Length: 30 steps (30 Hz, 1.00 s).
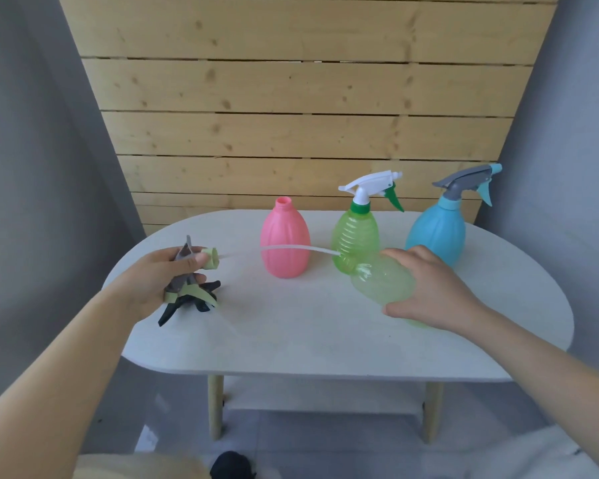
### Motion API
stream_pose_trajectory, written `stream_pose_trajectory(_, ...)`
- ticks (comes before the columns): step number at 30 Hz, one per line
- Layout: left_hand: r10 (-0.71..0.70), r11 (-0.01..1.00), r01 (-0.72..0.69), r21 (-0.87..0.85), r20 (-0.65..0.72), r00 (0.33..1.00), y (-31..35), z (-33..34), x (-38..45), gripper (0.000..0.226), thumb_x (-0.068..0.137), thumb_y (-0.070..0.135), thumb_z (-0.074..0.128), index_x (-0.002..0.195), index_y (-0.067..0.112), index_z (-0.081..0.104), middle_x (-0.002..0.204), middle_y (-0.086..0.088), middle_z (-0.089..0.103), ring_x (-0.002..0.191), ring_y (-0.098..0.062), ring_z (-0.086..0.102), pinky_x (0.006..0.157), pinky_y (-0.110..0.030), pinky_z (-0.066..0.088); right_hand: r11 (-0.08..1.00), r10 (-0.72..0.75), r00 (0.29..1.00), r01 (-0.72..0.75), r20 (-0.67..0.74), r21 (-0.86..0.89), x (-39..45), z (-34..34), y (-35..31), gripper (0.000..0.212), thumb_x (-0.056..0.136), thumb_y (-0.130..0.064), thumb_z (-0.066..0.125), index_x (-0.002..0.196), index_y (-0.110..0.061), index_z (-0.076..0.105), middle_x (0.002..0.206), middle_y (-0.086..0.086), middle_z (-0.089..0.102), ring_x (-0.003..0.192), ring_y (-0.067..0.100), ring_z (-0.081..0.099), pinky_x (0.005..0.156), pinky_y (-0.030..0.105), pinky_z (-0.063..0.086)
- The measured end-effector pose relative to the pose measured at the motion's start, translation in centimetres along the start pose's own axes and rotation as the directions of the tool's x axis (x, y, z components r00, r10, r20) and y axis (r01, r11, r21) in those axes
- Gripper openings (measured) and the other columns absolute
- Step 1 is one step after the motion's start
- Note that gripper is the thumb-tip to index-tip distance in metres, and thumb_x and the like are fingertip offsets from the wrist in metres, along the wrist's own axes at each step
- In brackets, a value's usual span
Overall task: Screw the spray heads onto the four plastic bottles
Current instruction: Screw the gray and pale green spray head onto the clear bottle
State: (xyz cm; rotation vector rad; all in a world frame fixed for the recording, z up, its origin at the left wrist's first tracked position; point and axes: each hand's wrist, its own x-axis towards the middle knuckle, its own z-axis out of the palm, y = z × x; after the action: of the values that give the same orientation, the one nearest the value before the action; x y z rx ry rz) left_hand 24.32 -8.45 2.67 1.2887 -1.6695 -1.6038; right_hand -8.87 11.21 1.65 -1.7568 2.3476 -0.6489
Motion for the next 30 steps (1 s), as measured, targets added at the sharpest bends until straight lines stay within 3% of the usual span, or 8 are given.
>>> stream_pose_trajectory(10,0.045,0.998,-0.045,0.051,0.007,0.999,0.5,1.5,-0.7,0.019,0.083,0.026,0.066,0.101,0.019,0.066,0.088,-0.006,0.063,0.071,-0.012,0.065,0.070,-0.032,0.041,1.000,-0.027,1.000,0.027,-0.012,0.003,0.0,0.2,-0.5,0.088,0.058,-0.032,0.076,0.137,-0.035,0.038,0.111,-0.006,0.040,0.112,0.016,0.043,0.090,0.029,0.038)
stream_pose_trajectory(15,0.112,0.982,-0.126,0.138,0.101,0.989,1.3,4.4,-1.3,0.025,0.080,0.030,0.070,0.102,0.018,0.066,0.061,0.012,0.067,0.065,-0.003,0.065,0.063,-0.027,0.038,0.991,-0.108,0.994,0.106,-0.013,-0.084,0.2,0.9,-1.7,0.088,0.059,-0.031,0.074,0.139,-0.034,0.037,0.104,-0.008,0.039,0.106,0.016,0.041,0.087,0.024,0.031)
stream_pose_trajectory(20,0.138,0.979,-0.155,0.134,0.125,0.983,2.0,7.6,-1.5,0.024,0.079,0.026,0.074,0.099,0.017,0.066,0.061,0.006,0.066,0.062,-0.005,0.064,0.055,-0.021,0.037,0.970,-0.189,0.982,0.183,-0.022,-0.162,0.4,1.4,-2.6,0.088,0.062,-0.033,0.071,0.141,-0.032,0.034,0.114,-0.003,0.045,0.109,0.019,0.041,0.090,0.026,0.029)
stream_pose_trajectory(26,0.191,0.954,-0.220,0.206,0.152,0.970,2.3,10.9,-1.5,0.028,0.078,0.028,0.075,0.101,0.016,0.066,0.063,0.003,0.058,0.045,-0.003,0.049,0.041,-0.015,0.035,0.937,-0.277,0.961,0.268,-0.006,-0.226,0.5,2.0,-3.1,0.090,0.063,-0.040,0.072,0.143,-0.033,0.030,0.119,-0.004,0.049,0.112,0.017,0.040,0.088,0.021,0.024)
stream_pose_trajectory(30,0.209,0.933,-0.250,0.258,0.177,0.962,2.6,11.1,-1.1,0.033,0.071,0.032,0.080,0.100,0.022,0.068,0.072,0.002,0.055,0.042,-0.002,0.047,0.042,-0.020,0.033,0.969,-0.240,0.971,0.240,-0.001,-0.051,0.5,1.3,-2.8,0.084,0.057,-0.042,0.076,0.131,-0.035,0.037,0.120,-0.008,0.052,0.112,0.015,0.044,0.086,0.021,0.029)
